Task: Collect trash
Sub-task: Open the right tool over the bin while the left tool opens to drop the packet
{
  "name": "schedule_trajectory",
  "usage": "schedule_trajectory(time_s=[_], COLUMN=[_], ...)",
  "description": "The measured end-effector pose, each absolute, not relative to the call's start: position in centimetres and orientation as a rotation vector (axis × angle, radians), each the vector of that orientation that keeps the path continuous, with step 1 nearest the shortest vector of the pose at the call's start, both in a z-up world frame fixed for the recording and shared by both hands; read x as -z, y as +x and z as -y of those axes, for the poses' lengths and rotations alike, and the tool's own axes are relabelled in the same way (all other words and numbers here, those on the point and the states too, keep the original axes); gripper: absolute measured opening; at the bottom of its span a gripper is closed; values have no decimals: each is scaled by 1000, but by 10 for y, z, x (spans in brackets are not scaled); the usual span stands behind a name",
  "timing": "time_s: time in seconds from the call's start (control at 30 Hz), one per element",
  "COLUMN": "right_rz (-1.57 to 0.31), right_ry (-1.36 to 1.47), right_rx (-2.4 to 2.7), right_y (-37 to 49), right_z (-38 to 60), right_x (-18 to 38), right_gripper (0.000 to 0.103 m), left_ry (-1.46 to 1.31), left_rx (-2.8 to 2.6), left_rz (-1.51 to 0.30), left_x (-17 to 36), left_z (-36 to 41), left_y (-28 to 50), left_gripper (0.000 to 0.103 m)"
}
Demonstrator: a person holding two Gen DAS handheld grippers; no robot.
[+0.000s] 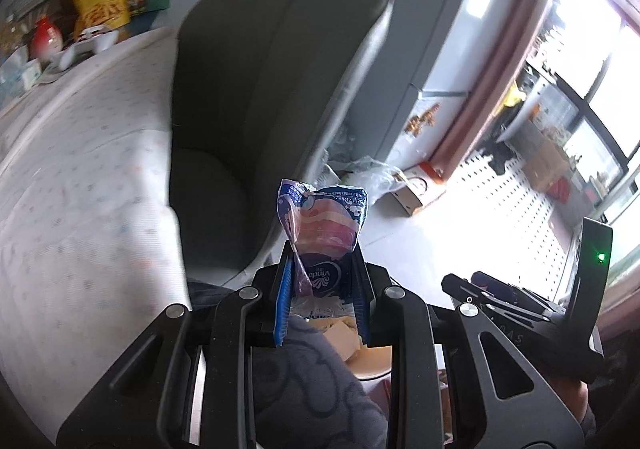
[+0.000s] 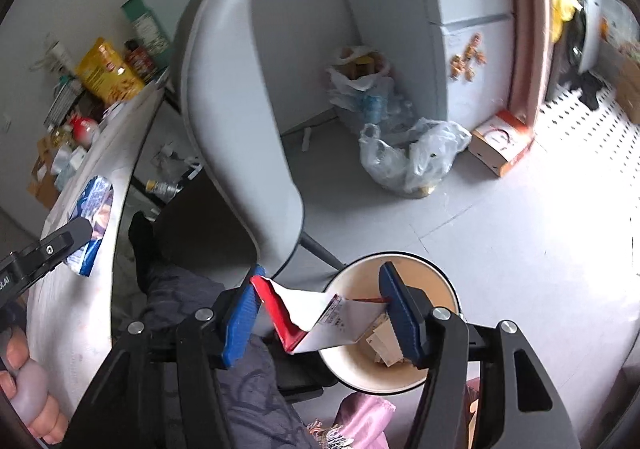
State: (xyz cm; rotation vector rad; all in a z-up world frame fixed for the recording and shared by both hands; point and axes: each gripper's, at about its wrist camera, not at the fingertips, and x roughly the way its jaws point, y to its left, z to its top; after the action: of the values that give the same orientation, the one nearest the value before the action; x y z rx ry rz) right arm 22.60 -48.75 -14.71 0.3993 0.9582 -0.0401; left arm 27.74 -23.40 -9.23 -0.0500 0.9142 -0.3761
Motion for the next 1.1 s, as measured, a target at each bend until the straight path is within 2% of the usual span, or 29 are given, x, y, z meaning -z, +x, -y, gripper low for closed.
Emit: schedule_trajectory(time_s=[0.43, 0.5, 0.53, 0.63, 0.77, 1.03, 1.07, 1.1], right_rz=[-962, -961, -958, -939, -929, -930, -929, -925], right_ry=[536, 558, 562, 577, 607, 639, 636, 634], right_rx=[33, 20, 18, 5, -25, 84, 100, 117], right_y=[210, 210, 211, 209, 207, 189, 186, 183], right_z=[536, 538, 540, 542, 542, 571, 575, 579], right_x=[175, 180, 181, 184, 187, 185, 183, 181], right_gripper=[61, 66, 73, 74, 89, 95, 95, 95], left_ry=[53, 62, 66, 75, 86, 97, 96, 94], left_rx=[484, 483, 483, 486, 492, 541, 556, 576], left_rz=[-973, -977, -981, -991, -1001, -1031, -1040, -1052], left_x=[115, 116, 117, 122, 126, 129, 130, 131], left_z=[306, 310, 311, 316, 317, 335, 337, 340], left_y=[276, 275, 276, 275, 277, 277, 277, 277], left_gripper=[26, 26, 26, 26, 26, 27, 29, 37])
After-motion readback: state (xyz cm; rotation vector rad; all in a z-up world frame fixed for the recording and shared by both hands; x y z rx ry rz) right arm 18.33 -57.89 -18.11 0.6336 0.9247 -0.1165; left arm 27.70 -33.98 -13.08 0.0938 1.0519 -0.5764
